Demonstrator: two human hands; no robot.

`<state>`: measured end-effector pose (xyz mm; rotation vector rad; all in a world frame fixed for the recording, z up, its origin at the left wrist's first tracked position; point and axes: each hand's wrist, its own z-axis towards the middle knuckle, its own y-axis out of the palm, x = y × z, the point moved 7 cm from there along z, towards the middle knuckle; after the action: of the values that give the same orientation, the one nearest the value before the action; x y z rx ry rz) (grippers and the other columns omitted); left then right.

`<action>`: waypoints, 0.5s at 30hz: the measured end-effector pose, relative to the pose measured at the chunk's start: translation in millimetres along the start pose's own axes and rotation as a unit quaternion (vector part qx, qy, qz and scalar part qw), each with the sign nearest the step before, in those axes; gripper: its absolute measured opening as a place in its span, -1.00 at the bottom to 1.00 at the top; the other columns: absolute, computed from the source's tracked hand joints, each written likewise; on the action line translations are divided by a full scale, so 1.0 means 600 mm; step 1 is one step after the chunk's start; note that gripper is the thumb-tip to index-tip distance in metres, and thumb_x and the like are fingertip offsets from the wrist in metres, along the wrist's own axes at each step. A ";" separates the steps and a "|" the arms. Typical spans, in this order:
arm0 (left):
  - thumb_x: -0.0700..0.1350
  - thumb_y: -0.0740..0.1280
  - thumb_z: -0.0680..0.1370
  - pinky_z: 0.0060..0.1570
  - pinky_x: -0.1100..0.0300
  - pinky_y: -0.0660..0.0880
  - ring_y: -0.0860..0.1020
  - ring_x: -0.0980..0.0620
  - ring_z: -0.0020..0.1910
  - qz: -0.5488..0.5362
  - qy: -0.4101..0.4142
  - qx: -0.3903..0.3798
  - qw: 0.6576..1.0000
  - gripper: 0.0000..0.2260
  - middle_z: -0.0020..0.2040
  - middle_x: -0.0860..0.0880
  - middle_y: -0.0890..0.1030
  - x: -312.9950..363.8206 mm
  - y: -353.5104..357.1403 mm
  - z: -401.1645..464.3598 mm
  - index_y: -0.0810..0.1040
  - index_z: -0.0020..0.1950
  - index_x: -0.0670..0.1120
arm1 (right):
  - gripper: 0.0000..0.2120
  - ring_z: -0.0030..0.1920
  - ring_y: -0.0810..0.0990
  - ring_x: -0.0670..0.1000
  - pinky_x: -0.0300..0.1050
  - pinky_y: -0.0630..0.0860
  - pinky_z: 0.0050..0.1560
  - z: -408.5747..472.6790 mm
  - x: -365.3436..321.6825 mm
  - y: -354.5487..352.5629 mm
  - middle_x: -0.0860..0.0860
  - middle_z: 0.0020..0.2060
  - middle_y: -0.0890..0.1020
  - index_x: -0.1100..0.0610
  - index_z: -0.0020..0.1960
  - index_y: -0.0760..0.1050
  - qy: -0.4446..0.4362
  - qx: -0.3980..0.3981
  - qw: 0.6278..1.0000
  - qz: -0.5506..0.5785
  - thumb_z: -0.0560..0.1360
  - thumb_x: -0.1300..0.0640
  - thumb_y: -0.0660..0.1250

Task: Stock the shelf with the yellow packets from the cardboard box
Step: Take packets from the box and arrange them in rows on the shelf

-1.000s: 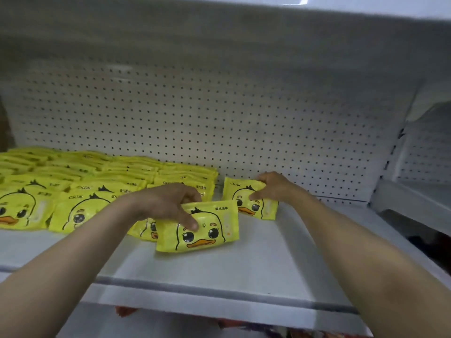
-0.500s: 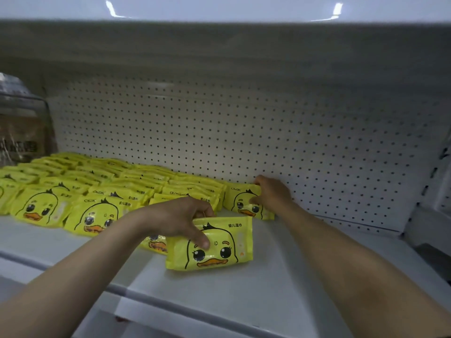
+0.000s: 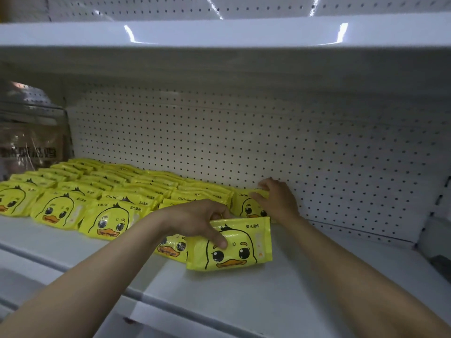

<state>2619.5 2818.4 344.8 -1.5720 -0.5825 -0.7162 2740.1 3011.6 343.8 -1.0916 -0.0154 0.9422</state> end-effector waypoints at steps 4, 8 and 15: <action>-0.12 0.60 0.33 -0.25 0.23 0.43 0.60 0.15 -0.24 0.013 -0.004 0.022 1.000 -0.63 -0.20 0.09 0.66 0.010 -0.006 0.021 0.50 0.02 -0.01 | -0.62 -0.01 0.70 -0.04 -0.12 0.60 0.06 -0.068 -0.086 -0.034 0.02 -0.03 0.72 0.11 0.12 0.63 0.055 -0.271 0.909 0.310 0.56 -0.17 0.28; -0.01 0.62 0.28 -0.34 0.31 0.30 0.44 0.20 -0.23 0.105 -0.013 0.071 0.992 -0.57 -0.22 0.16 0.45 0.023 -0.018 0.047 0.44 -0.02 0.09 | -0.67 0.02 0.66 -0.09 -0.14 0.55 0.10 -0.118 -0.120 -0.057 -0.06 -0.04 0.71 -0.01 0.08 0.64 -0.059 -0.358 0.922 0.136 0.37 -0.07 0.56; 0.05 0.53 0.41 -0.13 0.19 0.46 0.58 0.08 -0.02 0.065 0.028 0.212 0.975 -0.64 0.00 0.05 0.64 0.014 -0.038 0.080 0.47 0.06 -0.02 | -0.70 -0.12 0.54 -0.10 -0.18 0.45 -0.20 -0.088 -0.067 -0.065 -0.12 -0.15 0.57 -0.08 -0.07 0.52 -0.058 -0.258 0.964 -0.029 0.31 -0.04 0.59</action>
<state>2614.1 2868.2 363.4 -1.1758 -0.5435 -0.4962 2763.2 2940.9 364.2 -1.5027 -0.4068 0.9742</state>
